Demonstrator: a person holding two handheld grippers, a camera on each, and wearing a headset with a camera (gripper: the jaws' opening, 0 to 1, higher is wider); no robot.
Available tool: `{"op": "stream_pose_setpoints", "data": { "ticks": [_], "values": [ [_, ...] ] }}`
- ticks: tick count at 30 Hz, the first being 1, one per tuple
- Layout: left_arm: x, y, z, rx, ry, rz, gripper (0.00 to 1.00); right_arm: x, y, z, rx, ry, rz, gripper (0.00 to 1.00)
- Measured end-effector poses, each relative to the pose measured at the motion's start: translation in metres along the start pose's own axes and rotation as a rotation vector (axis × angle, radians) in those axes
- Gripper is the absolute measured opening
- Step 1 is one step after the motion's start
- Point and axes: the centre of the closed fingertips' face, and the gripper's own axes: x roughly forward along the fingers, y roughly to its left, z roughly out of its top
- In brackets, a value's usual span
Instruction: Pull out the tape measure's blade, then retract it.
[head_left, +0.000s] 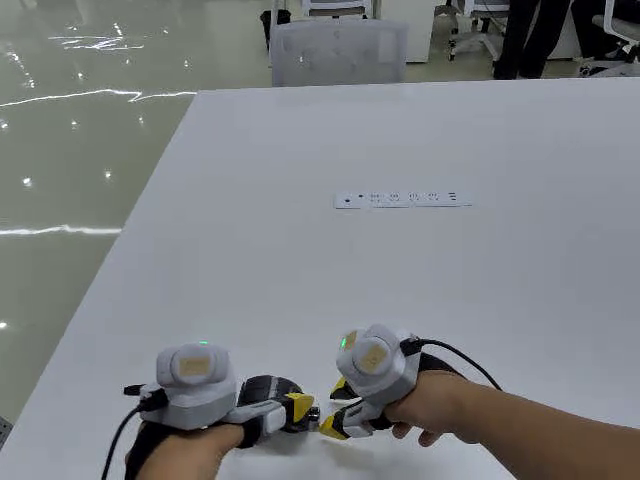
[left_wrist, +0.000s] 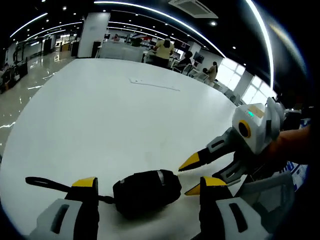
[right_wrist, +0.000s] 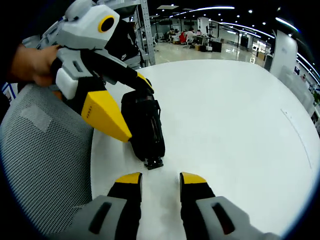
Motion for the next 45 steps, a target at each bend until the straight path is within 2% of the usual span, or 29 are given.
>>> {"op": "stream_pose_setpoints", "data": {
  "ticks": [1, 2, 3, 6, 8, 9, 10, 11, 12, 13, 14, 15, 16, 17, 20, 22, 26, 28, 32, 33, 34, 36, 37, 39, 42, 45],
  "values": [
    [-0.002, 0.0, 0.001, 0.015, -0.002, -0.019, 0.87, -0.006, -0.002, -0.002, 0.006, -0.007, -0.009, 0.32],
    [-0.006, 0.011, 0.0, 0.044, 0.007, 0.004, 0.92, -0.016, -0.006, -0.006, 0.01, -0.018, -0.022, 0.34],
    [-0.008, 0.014, 0.003, 0.068, -0.011, 0.0, 0.98, -0.022, -0.009, -0.009, 0.018, -0.021, -0.031, 0.36],
    [-0.018, 0.025, 0.006, 0.092, -0.019, -0.002, 1.0, -0.045, -0.02, -0.019, 0.044, -0.039, -0.078, 0.49],
    [-0.025, 0.029, 0.013, 0.086, -0.062, -0.037, 1.0, -0.063, -0.028, -0.025, 0.078, -0.067, -0.122, 0.56],
    [-0.03, 0.034, 0.012, 0.091, -0.062, -0.031, 1.0, -0.074, -0.032, -0.024, 0.099, -0.108, -0.146, 0.59],
    [-0.033, 0.035, 0.013, 0.098, -0.063, -0.025, 1.0, -0.082, -0.035, -0.025, 0.114, -0.128, -0.16, 0.63],
    [-0.036, 0.039, 0.013, 0.108, -0.066, -0.011, 1.0, -0.09, -0.036, -0.028, 0.12, -0.134, -0.169, 0.63],
    [-0.043, 0.044, 0.013, 0.144, -0.059, 0.036, 1.0, -0.101, -0.037, -0.034, 0.123, -0.133, -0.177, 0.6],
    [-0.046, 0.043, 0.012, 0.163, -0.051, 0.025, 1.0, -0.107, -0.039, -0.036, 0.125, -0.143, -0.194, 0.56],
    [-0.05, 0.037, 0.014, 0.178, -0.068, -0.005, 1.0, -0.117, -0.043, -0.037, 0.12, -0.166, -0.228, 0.58],
    [-0.053, 0.036, 0.015, 0.177, -0.071, -0.016, 1.0, -0.123, -0.044, -0.039, 0.122, -0.174, -0.239, 0.63],
    [-0.055, 0.034, 0.015, 0.178, -0.067, -0.024, 1.0, -0.129, -0.046, -0.042, 0.124, -0.182, -0.261, 0.74],
    [-0.059, 0.032, 0.015, 0.185, -0.07, -0.026, 1.0, -0.139, -0.054, -0.045, 0.12, -0.197, -0.318, 0.83],
    [-0.066, 0.028, 0.02, 0.187, -0.103, -0.05, 1.0, -0.157, -0.053, -0.057, 0.134, -0.2, -0.344, 0.89],
    [-0.068, 0.027, 0.02, 0.205, -0.104, -0.05, 1.0, -0.166, -0.051, -0.068, 0.136, -0.183, -0.342, 0.93],
    [-0.07, 0.029, 0.014, 0.267, -0.083, -0.038, 1.0, -0.183, -0.053, -0.092, 0.16, -0.167, -0.38, 0.96],
    [-0.071, 0.032, 0.012, 0.256, -0.077, -0.048, 1.0, -0.193, -0.055, -0.105, 0.194, -0.175, -0.397, 0.98],
    [-0.078, 0.029, 0.013, 0.254, -0.103, -0.073, 1.0, -0.208, -0.055, -0.132, 0.223, -0.161, -0.428, 1.0],
    [-0.079, 0.026, 0.014, 0.281, -0.114, -0.082, 1.0, -0.211, -0.054, -0.136, 0.235, -0.168, -0.436, 1.0],
    [-0.081, 0.028, 0.019, 0.343, -0.141, -0.056, 1.0, -0.216, -0.052, -0.141, 0.255, -0.185, -0.438, 1.0],
    [-0.082, 0.027, 0.017, 0.314, -0.134, -0.062, 1.0, -0.222, -0.05, -0.141, 0.24, -0.227, -0.443, 1.0],
    [-0.083, 0.035, 0.018, 0.312, -0.127, -0.018, 1.0, -0.225, -0.048, -0.146, 0.247, -0.219, -0.445, 1.0],
    [-0.084, 0.041, 0.017, 0.313, -0.131, 0.001, 1.0, -0.229, -0.048, -0.156, 0.251, -0.192, -0.456, 1.0],
    [-0.087, 0.044, 0.016, 0.298, -0.148, 0.006, 1.0, -0.232, -0.047, -0.164, 0.249, -0.175, -0.456, 1.0],
    [-0.088, 0.046, 0.013, 0.293, -0.143, 0.008, 1.0, -0.234, -0.045, -0.168, 0.247, -0.157, -0.453, 1.0]
  ]
}}
